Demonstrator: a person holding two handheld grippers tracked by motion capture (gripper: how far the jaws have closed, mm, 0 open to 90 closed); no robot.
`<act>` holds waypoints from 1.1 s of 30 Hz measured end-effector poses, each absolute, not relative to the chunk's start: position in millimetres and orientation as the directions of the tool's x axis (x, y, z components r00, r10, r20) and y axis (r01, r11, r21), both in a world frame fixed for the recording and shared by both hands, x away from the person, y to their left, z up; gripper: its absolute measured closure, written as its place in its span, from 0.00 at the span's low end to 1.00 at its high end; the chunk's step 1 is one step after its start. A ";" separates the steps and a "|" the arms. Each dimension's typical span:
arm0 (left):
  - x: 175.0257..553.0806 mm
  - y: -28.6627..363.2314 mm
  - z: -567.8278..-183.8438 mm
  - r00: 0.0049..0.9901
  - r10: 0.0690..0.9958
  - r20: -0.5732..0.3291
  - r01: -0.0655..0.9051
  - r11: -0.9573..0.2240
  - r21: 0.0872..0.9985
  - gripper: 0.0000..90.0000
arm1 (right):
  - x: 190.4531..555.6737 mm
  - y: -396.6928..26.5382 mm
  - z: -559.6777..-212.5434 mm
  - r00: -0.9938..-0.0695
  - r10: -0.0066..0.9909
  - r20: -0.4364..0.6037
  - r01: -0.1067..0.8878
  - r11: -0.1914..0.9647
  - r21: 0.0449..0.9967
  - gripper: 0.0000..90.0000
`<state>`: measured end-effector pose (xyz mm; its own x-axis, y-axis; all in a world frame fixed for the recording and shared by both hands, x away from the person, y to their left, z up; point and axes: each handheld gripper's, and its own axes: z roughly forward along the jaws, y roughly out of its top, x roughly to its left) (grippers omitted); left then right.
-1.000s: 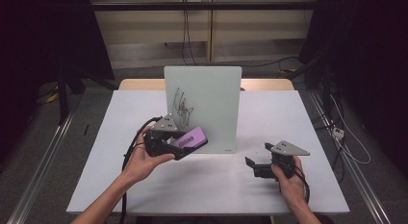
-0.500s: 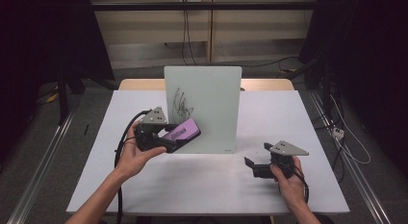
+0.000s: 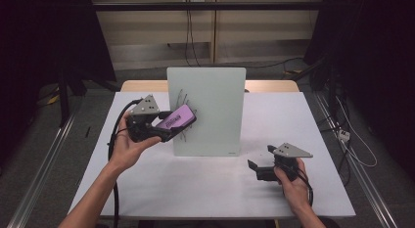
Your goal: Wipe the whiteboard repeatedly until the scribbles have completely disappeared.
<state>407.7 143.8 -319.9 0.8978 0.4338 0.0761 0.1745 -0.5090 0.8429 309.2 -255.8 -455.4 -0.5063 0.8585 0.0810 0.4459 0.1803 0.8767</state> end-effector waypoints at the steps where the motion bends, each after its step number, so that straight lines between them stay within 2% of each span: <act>1: 408.6 142.9 -319.7 0.896 0.436 0.080 0.174 -0.511 0.842 0.45 | 309.3 -255.9 -455.5 -0.507 0.858 0.081 0.446 0.180 0.877 0.06; 14: 419.2 135.8 -296.3 0.882 0.424 0.205 0.057 -0.528 0.847 0.45 | 309.0 -256.0 -455.2 -0.504 0.859 0.086 0.448 0.175 0.877 0.06; 33: 447.9 132.3 -278.4 0.879 0.416 0.232 0.020 -0.519 0.855 0.45 | 309.8 -256.1 -455.6 -0.509 0.857 0.080 0.444 0.182 0.878 0.06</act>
